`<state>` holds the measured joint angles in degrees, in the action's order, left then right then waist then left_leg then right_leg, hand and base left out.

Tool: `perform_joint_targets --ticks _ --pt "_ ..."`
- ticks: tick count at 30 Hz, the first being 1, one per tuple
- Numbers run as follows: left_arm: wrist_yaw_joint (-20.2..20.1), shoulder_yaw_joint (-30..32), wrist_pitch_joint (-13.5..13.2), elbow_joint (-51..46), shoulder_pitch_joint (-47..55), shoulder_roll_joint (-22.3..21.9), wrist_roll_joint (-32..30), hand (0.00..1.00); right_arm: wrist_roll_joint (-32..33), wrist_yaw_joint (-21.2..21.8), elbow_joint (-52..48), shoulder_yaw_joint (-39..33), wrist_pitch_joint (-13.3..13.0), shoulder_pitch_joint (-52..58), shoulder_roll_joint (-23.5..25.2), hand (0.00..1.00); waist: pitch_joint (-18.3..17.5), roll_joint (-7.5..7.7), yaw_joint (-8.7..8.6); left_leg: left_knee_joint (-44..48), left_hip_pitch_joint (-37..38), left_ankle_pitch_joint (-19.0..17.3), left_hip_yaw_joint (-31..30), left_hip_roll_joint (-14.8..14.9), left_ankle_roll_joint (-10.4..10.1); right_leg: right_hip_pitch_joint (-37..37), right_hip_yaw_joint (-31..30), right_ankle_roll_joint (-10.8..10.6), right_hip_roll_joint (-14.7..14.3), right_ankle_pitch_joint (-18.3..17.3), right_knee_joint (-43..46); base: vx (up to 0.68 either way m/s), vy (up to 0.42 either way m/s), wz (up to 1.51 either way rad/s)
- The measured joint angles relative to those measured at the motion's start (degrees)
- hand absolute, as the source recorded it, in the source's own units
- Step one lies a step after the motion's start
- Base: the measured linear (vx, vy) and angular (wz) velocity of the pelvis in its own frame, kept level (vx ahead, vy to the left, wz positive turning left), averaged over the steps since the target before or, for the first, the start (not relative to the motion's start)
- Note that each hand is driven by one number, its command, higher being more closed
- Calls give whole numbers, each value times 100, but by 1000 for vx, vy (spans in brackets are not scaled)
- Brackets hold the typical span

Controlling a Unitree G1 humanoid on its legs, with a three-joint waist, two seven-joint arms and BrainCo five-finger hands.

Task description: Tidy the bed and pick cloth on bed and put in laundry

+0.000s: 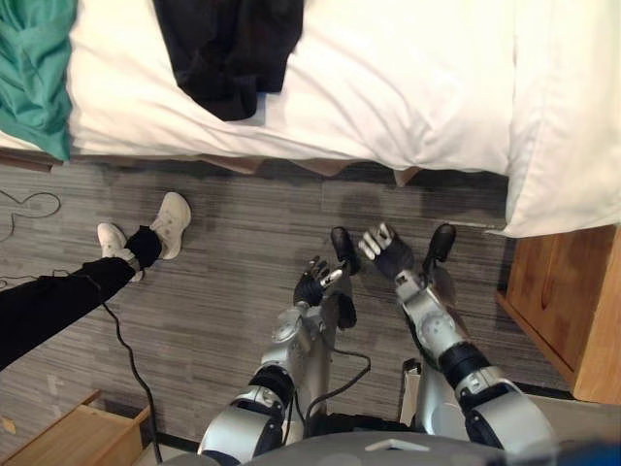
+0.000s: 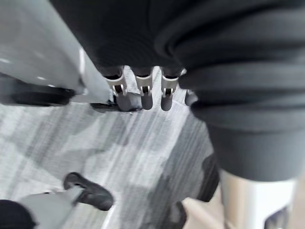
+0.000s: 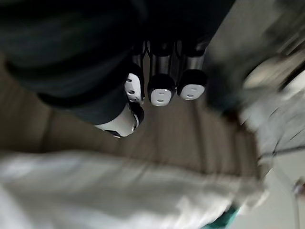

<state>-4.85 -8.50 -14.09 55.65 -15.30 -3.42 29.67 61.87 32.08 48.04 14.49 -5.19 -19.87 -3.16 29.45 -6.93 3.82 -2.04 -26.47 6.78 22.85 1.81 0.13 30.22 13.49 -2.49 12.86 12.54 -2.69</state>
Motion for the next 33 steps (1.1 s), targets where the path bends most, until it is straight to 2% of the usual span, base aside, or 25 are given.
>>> perform_joint_targets --ticks 1,3,6,7,8,9,10,11,12,14,15,17,20,23,24,25,28,29,31,33 --pt "15 0 -7 14 48 8 -2 0 -105 -118 163 -59 -33 -8 -1 0 0 0 -19 0 -1 -1 -2 -6 2 -68 0 -15 -30 30 -134 0 0 0" --pt "39 9 -23 27 130 42 -78 0 -195 -307 493 -194 -101 -7 -9 0 1 1 -45 6 40 -8 -8 -6 11 -161 -5 -31 -50 59 -234 0 0 0" --pt "332 89 -192 29 264 88 -286 0 -897 -979 1025 -519 -465 23 -32 0 15 30 -136 16 292 -62 -10 2 41 -426 -20 -73 -74 79 -263 7 3 -8" --pt "492 190 -299 28 310 87 -430 0 -1431 -1408 1106 -615 -708 61 -49 0 16 56 -161 22 416 -106 -4 4 39 -535 -40 -80 -81 65 -264 16 0 -17" --pt "581 220 -330 27 324 104 -468 0 -1791 -1721 1173 -652 -837 77 -81 0 16 81 -195 20 523 -133 -4 2 36 -626 -60 -78 -85 49 -264 32 0 -22" --pt "684 232 -339 22 341 146 -689 0 -2450 -2153 1200 -684 -987 142 -158 0 15 99 -221 21 670 -161 -9 2 36 -767 -68 -88 -89 11 -262 38 1 -15" --pt "736 231 -337 18 347 175 -875 0 -2813 -2390 1197 -710 -1048 191 -198 0 21 110 -248 17 752 -180 -16 2 30 -852 -66 -104 -91 -14 -260 73 4 -8" --pt "861 225 -287 10 382 235 -1308 0 -3437 -2829 1194 -729 -1084 251 -269 0 18 168 -323 22 905 -218 -41 3 26 -999 -61 -115 -92 -69 -228 91 2 -4" --pt "999 187 -231 -4 397 296 -1676 0 -3793 -3142 1177 -733 -1083 347 -329 0 17 252 -366 35 1051 -253 -61 11 25 -1148 -52 -124 -98 -119 -203 102 -1 -1" --pt "1128 117 -85 -37 412 385 -2076 0 -4192 -3547 1128 -756 -1048 536 -402 0 11 381 -443 42 1259 -290 -149 29 21 -1344 -15 -146 -98 -274 -45 101 0 9" --pt "1141 -28 22 -37 414 481 -2154 0 -4215 -3757 1126 -835 -953 649 -393 0 13 525 -441 47 1445 -335 -159 52 15 -1470 -19 -141 -101 -388 97 110 0 7" --pt "1134 -99 167 -12 449 599 -2144 0 -4204 -3925 1122 -966 -838 815 -362 0 3 693 -449 108 1653 -436 -165 95 -8 -1600 -27 -120 -99 -597 384 95 -5 2" --pt "1232 -227 263 1 613 791 -2132 0 -4316 -4131 1000 -1146 -667 1368 -288 0 -83 984 -470 467 1982 -738 -289 153 -41 -1744 -174 -121 -84 -1336 1338 129 -22 18" --pt "1535 -212 314 5 695 936 -2007 0 -4600 -4122 946 -1269 -647 1546 -143 0 -228 1217 -511 746 2277 -956 -317 210 -170 -1852 -369 -74 -71 -1854 2012 118 -97 3" --pt "1623 -212 315 11 715 928 -1939 0 -4613 -4106 969 -1291 -643 1552 -131 0 -254 1219 -524 754 2369 -990 -298 224 -201 -1909 -370 -38 -78 -1902 2043 122 -110 -19" --pt "1744 -202 315 25 770 914 -1903 0 -4633 -4033 981 -1380 -626 1584 -128 0 -341 1153 -584 866 2413 -1101 -281 276 -234 -1988 -369 -15 -114 -1942 2031 128 -86 -23" --pt "2059 115 238 201 898 708 -1758 0 -4642 -3648 977 -1825 -553 1689 -179 0 -483 851 -668 1974 2276 -1819 -163 670 -333 -2173 -456 1 -277 -2160 2102 151 -32 -35" --pt "2145 289 203 202 980 701 -1650 0 -4642 -3482 957 -1970 -567 1774 -224 0 -546 746 -719 2468 2178 -1958 -121 841 -350 -2268 -451 -29 -292 -2219 2192 143 27 -20" --pt "2243 505 123 204 1045 723 -1672 0 -4641 -3309 953 -2155 -580 1989 -261 0 -669 665 -759 2739 2145 -1952 -101 951 -342 -2385 -386 -68 -238 -2243 2228 154 11 6" --pt "2387 733 7 193 1120 740 -1671 0 -4641 -3145 967 -2362 -575 2276 -289 0 -868 599 -773 2573 2219 -1926 -111 877 -319 -2382 -318 -205 -143 -2331 2323 132 -9 22"
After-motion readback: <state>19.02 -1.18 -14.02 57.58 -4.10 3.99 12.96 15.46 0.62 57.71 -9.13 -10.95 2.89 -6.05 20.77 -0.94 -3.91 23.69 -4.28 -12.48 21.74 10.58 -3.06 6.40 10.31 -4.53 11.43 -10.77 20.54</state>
